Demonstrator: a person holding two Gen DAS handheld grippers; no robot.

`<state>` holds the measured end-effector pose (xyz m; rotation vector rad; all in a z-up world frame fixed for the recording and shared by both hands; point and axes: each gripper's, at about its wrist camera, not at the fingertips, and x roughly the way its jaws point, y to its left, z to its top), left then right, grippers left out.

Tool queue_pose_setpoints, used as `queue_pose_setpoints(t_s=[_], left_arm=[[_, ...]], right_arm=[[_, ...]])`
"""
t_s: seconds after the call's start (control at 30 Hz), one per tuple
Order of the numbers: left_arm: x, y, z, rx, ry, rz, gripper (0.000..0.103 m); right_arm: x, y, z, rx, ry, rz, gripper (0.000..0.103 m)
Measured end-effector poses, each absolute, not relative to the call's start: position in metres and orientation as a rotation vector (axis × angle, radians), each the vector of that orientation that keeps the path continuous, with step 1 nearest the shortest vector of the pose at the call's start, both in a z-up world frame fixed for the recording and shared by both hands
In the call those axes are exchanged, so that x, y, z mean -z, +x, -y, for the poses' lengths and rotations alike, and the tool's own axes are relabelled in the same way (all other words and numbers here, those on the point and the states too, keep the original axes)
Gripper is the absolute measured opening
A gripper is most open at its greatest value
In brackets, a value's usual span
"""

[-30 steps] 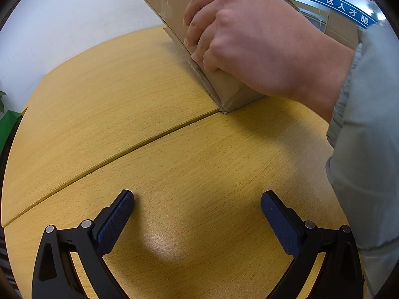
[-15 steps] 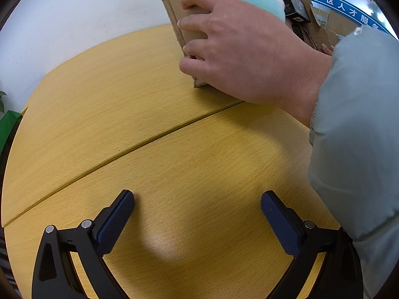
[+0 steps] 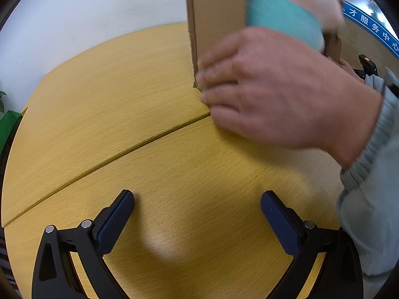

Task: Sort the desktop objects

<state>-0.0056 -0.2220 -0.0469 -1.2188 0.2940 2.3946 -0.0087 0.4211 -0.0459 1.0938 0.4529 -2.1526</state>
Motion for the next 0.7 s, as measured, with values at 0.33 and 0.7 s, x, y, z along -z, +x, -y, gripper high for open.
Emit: queue_pose_setpoints(t_s=[0.33,0.7], left_arm=[[0.0457,-0.006,0.2215,-2.395,-1.218,-0.295,0.103],[0.0409,-0.0079,0.2203,-2.395,-1.22,-0.294,0.103]], right_arm=[[0.0453,-0.0101,-0.421,2.153,1.094,-0.453,0.103],[0.0475,-0.012,-0.419,2.154,1.093,-0.452,0.103]])
